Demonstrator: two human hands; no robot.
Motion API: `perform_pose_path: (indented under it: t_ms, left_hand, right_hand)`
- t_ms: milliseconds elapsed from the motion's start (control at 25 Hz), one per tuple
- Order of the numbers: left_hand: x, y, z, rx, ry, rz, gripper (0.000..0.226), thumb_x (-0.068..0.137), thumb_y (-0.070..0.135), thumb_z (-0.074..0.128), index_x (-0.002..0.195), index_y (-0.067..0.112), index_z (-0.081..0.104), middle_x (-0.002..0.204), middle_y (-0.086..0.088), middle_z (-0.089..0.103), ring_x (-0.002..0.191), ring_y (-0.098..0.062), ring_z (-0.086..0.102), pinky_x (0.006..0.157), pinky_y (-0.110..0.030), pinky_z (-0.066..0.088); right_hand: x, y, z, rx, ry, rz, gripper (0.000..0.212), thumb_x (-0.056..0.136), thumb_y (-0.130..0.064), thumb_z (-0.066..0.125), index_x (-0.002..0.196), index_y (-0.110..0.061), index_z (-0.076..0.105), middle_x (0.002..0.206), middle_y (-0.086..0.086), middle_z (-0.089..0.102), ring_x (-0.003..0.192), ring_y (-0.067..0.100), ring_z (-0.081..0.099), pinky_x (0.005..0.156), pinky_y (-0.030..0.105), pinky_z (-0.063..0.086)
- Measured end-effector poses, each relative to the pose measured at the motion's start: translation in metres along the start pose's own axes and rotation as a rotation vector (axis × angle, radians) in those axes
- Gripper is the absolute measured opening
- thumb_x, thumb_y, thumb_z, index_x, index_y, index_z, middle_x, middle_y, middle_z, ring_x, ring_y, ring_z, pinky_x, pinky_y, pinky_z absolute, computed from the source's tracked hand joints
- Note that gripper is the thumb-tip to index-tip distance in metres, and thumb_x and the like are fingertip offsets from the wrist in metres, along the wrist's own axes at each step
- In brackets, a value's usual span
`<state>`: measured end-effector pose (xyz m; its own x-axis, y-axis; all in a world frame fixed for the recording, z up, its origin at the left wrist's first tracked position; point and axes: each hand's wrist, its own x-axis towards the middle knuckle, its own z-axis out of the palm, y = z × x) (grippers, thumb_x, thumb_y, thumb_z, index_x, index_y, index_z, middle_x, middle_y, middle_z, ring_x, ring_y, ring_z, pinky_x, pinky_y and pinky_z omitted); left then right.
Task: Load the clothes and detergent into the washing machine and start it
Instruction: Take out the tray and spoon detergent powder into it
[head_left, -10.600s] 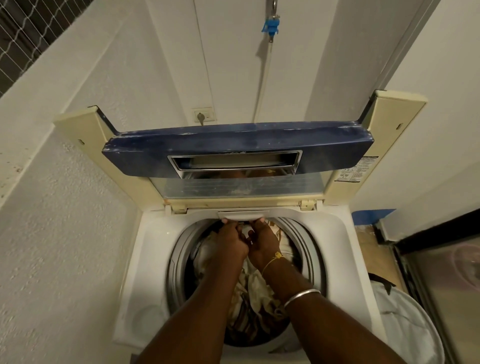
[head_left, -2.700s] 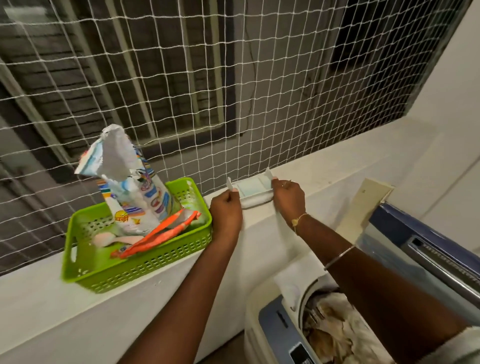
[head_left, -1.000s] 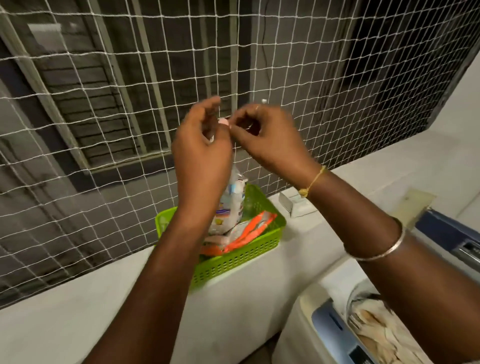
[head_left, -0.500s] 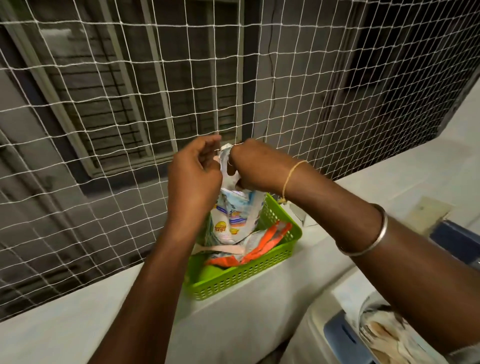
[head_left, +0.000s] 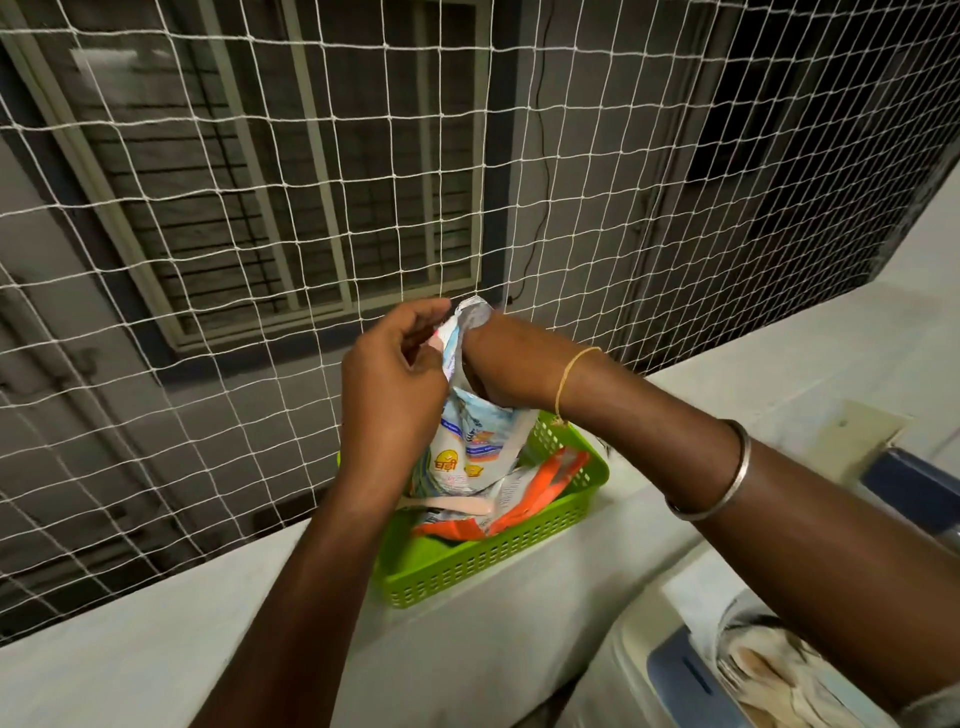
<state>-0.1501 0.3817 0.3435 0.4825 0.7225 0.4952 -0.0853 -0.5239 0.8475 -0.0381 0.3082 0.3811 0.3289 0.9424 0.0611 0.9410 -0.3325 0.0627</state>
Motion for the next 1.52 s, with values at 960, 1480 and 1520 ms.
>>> perform_pose_path:
  t_ms: [960, 1480, 1520]
  left_hand:
    - [-0.008, -0.008, -0.001, -0.098, -0.034, -0.112, 0.031, 0.094, 0.005, 0.062, 0.115, 0.024, 0.072, 0.107, 0.014, 0.074, 0.100, 0.002, 0.068, 0.087, -0.025, 0.056]
    - [-0.010, -0.009, 0.000, -0.094, -0.052, -0.129, 0.030, 0.094, 0.008, 0.062, 0.116, 0.027, 0.072, 0.109, 0.013, 0.074, 0.103, -0.002, 0.068, 0.084, -0.023, 0.056]
    - [-0.010, -0.009, 0.000, -0.102, -0.053, -0.132, 0.030, 0.095, 0.009, 0.062, 0.117, 0.026, 0.072, 0.110, 0.013, 0.074, 0.103, -0.001, 0.068, 0.083, -0.022, 0.056]
  right_hand:
    - [-0.011, 0.013, 0.011, 0.093, 0.158, 0.110, 0.033, 0.083, -0.005, 0.073, 0.115, -0.007, 0.070, 0.101, 0.014, 0.071, 0.092, 0.030, 0.068, 0.080, 0.040, 0.059]
    - [-0.013, 0.031, 0.003, 0.986, -0.016, 0.365, 0.010, 0.086, 0.002, 0.068, 0.090, 0.000, 0.076, 0.085, 0.015, 0.077, 0.078, 0.022, 0.074, 0.068, 0.031, 0.062]
    - [-0.018, 0.031, -0.002, 1.121, -0.016, 0.397, 0.011, 0.088, 0.007, 0.064, 0.094, 0.007, 0.073, 0.086, 0.021, 0.075, 0.073, 0.026, 0.074, 0.063, 0.029, 0.062]
